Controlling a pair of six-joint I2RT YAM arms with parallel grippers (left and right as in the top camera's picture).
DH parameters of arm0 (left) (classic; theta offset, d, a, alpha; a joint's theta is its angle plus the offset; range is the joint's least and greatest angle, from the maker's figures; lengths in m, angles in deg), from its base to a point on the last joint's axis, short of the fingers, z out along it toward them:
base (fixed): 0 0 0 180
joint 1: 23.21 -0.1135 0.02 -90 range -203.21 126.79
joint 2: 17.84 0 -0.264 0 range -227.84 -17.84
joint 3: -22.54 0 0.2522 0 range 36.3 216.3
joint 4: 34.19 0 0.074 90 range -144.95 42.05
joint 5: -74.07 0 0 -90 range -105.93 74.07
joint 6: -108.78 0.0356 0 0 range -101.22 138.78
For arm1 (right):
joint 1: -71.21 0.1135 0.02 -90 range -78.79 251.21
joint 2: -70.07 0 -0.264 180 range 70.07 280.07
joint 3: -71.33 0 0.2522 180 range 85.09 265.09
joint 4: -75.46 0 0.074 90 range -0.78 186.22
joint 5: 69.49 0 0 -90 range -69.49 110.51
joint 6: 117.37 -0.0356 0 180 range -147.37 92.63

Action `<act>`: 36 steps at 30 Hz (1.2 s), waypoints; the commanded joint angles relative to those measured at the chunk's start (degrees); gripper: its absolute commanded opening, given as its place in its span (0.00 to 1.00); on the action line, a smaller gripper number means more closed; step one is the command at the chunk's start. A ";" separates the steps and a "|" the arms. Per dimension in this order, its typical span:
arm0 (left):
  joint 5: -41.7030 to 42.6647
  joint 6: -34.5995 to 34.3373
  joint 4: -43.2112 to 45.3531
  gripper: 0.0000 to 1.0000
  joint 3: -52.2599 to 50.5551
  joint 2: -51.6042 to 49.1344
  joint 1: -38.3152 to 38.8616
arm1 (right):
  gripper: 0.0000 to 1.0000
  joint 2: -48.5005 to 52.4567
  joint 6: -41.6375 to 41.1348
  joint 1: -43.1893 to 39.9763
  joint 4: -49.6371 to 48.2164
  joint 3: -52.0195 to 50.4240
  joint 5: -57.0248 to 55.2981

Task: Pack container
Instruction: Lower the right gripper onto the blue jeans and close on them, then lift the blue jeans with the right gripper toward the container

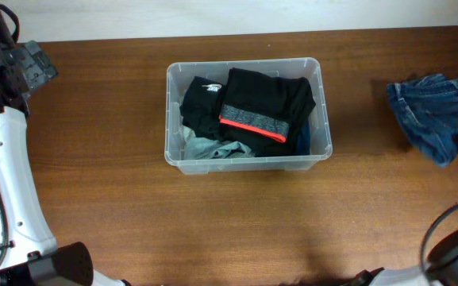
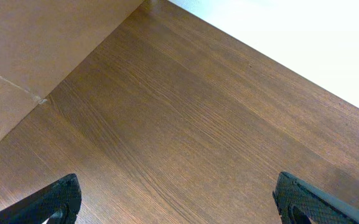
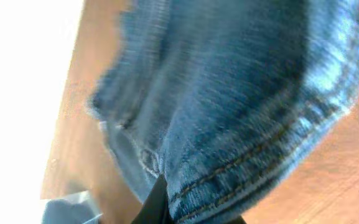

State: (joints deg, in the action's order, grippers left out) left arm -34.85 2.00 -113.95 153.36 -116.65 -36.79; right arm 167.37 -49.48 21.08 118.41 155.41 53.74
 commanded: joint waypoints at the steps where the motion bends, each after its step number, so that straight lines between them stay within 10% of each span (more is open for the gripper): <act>1: -0.22 -0.55 0.13 0.99 0.11 0.68 -0.09 | 0.04 -7.37 1.73 4.46 1.09 3.04 -3.63; 19: -0.22 -0.55 0.13 0.99 0.09 0.68 -0.09 | 0.04 -9.94 15.61 28.79 18.67 30.08 -9.33; 36: -0.22 -0.55 0.13 0.99 0.11 0.68 -0.09 | 0.04 -9.79 17.33 61.13 14.53 46.16 -9.38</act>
State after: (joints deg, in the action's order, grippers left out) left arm -34.85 2.00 -113.95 153.36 -116.65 -36.79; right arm 160.44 -34.11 77.32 136.25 198.23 42.96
